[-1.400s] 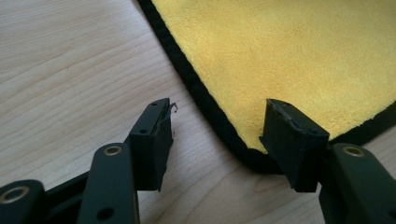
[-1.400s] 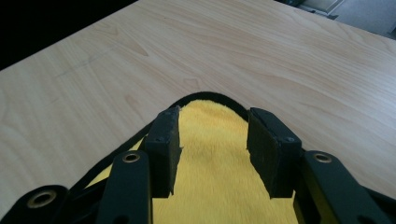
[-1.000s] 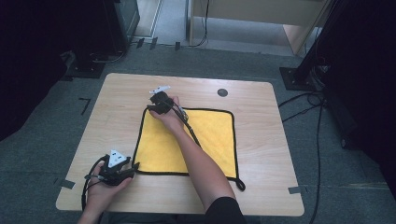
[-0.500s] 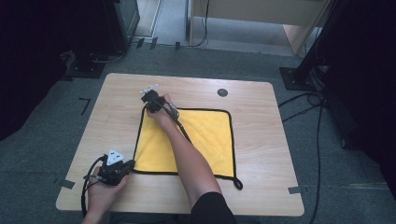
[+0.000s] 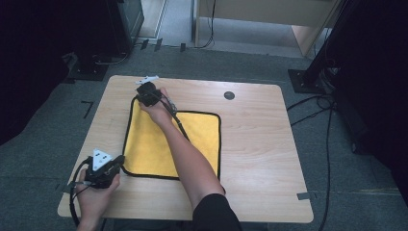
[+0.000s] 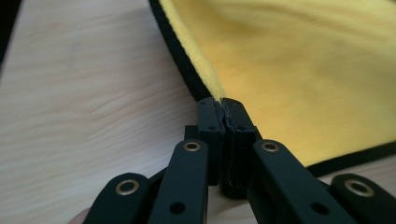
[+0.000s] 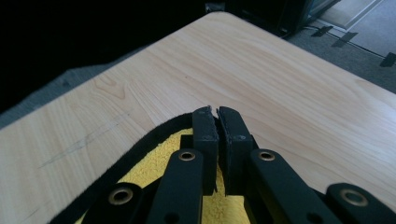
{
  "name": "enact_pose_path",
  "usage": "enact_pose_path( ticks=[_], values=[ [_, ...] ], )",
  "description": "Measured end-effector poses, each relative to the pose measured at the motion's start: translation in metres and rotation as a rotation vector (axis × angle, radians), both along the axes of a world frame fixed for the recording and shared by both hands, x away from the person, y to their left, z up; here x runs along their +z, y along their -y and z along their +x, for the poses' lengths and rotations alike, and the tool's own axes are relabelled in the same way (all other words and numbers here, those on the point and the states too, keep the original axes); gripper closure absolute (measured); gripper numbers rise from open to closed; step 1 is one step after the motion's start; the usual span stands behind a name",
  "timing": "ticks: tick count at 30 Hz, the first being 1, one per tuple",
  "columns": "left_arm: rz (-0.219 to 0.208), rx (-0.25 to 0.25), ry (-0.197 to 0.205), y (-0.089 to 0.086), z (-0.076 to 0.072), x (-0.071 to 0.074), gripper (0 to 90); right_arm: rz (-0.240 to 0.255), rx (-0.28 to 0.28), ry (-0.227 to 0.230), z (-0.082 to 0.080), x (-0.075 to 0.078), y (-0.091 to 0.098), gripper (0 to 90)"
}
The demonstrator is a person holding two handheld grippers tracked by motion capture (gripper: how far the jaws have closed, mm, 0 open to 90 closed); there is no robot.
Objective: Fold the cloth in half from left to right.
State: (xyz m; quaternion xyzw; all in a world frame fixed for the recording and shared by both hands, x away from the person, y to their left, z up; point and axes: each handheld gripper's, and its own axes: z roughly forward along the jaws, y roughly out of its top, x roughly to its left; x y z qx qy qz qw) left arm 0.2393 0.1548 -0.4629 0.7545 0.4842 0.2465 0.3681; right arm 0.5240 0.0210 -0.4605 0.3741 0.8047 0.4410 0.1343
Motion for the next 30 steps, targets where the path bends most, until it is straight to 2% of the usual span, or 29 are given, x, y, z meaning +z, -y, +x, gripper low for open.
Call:
enact_pose_path(
  ticks=[2,4,5,8,9,13,16,20,22,26,30],
  values=[
    [0.006,-0.041,0.018,0.016,-0.002,0.004,87.6,0.029,0.002,0.003,-0.003,0.006,0.018,86.6],
    [-0.003,-0.074,0.023,0.029,-0.003,0.007,87.5,0.051,-0.005,0.023,-0.01,0.013,0.047,86.6],
    [-0.007,-0.096,0.027,0.039,-0.003,0.008,87.5,0.049,-0.012,0.03,-0.011,0.014,0.053,86.6],
    [-0.032,-0.152,0.023,0.062,-0.003,0.009,87.5,0.041,-0.043,0.041,-0.02,0.017,0.096,86.6],
    [-0.044,-0.166,0.024,0.071,-0.003,0.008,87.5,0.041,-0.049,0.04,-0.021,0.017,0.106,86.5],
    [-0.049,-0.244,0.02,0.109,0.0,0.006,87.4,0.046,-0.088,0.019,-0.028,0.016,0.153,86.5],
    [-0.057,-0.313,-0.008,0.138,0.003,-0.002,87.4,0.045,-0.122,0.009,-0.031,0.012,0.185,86.5],
    [-0.08,-0.371,-0.046,0.168,0.005,-0.015,87.4,0.028,-0.149,-0.006,-0.035,0.001,0.212,86.5],
    [-0.075,-0.396,-0.057,0.179,0.004,-0.019,87.5,0.02,-0.158,-0.012,-0.037,-0.005,0.224,86.5],
    [-0.087,-0.421,-0.058,0.192,0.0,-0.023,87.5,0.0,-0.168,-0.014,-0.044,-0.017,0.242,86.4],
    [-0.095,-0.427,-0.059,0.202,-0.001,-0.026,87.3,0.015,-0.208,-0.025,-0.052,-0.026,0.263,86.3]
  ],
)
